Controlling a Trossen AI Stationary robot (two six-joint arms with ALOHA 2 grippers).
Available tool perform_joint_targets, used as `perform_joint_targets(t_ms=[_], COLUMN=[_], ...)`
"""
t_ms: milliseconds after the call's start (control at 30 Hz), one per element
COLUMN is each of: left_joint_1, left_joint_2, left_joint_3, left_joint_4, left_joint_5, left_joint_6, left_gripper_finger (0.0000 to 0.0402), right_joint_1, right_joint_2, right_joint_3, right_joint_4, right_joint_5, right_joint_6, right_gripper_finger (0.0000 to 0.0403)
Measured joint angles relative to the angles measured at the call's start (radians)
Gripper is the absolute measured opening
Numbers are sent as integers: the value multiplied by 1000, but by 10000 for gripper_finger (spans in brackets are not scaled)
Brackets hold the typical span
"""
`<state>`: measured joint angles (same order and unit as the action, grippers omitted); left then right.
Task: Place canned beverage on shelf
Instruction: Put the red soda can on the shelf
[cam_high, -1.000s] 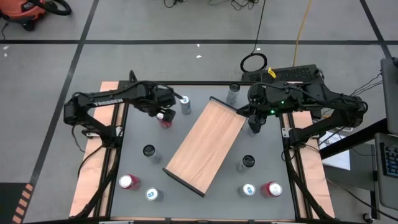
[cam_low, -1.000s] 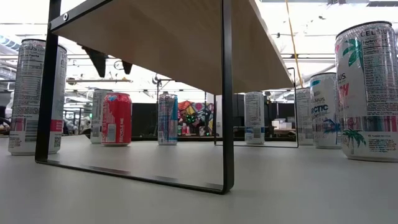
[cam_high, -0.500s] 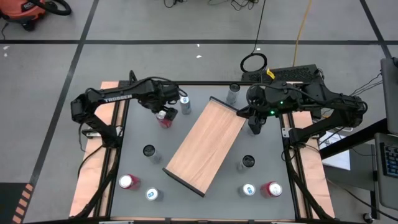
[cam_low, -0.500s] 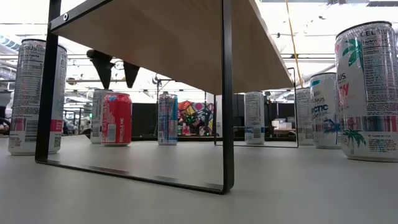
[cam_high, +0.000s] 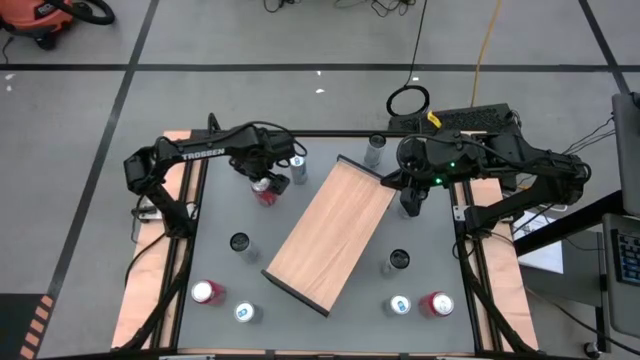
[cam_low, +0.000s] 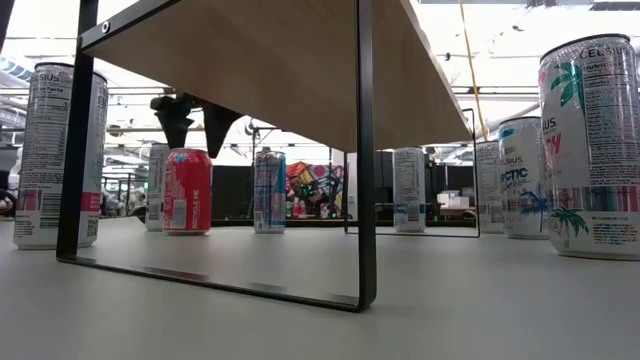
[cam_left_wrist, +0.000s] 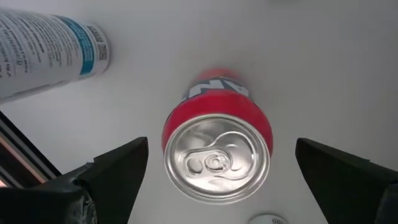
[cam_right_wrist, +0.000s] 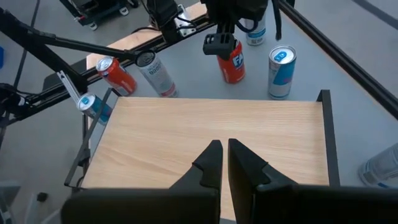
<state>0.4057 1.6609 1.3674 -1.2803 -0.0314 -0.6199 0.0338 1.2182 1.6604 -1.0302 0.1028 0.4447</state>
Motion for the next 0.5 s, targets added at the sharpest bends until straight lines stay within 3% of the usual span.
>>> perform_joint_targets(t_ms=[500], left_joint_1=[1], left_joint_2=[42], left_joint_3=[0], left_joint_4=[7], left_joint_5=[26], left_joint_6=[-1], left_gripper_finger=[396], right_joint_1=[-31], right_joint_2=[0], right_joint_3=[0], right_joint_4=[0], right_joint_5=[1], right_joint_6=[-38], right_gripper_finger=[0])
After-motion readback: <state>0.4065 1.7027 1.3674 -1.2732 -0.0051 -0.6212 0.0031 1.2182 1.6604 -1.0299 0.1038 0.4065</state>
